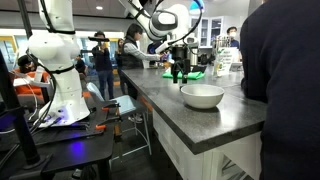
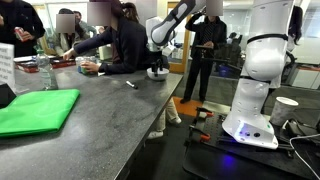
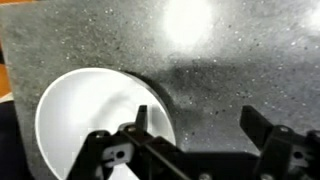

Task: Move the white bowl to the left

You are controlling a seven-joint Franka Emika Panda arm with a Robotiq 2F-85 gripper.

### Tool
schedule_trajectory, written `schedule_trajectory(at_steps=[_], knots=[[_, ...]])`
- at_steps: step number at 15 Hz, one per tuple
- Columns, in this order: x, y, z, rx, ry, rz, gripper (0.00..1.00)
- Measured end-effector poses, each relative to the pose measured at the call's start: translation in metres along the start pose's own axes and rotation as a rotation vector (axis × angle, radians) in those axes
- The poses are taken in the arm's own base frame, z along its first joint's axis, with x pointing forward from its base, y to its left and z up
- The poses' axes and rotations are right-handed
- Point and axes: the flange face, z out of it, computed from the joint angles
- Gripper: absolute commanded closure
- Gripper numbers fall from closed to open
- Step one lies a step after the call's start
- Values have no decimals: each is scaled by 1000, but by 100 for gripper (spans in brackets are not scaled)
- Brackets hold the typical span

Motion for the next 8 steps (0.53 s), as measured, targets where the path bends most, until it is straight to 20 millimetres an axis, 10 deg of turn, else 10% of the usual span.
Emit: schedule_trajectory(at_steps=[4, 6, 8], knots=[[6, 1, 2, 9, 3, 11, 0], [7, 1, 3, 14, 1, 15, 20], [7, 1, 4, 18, -1, 18, 4]])
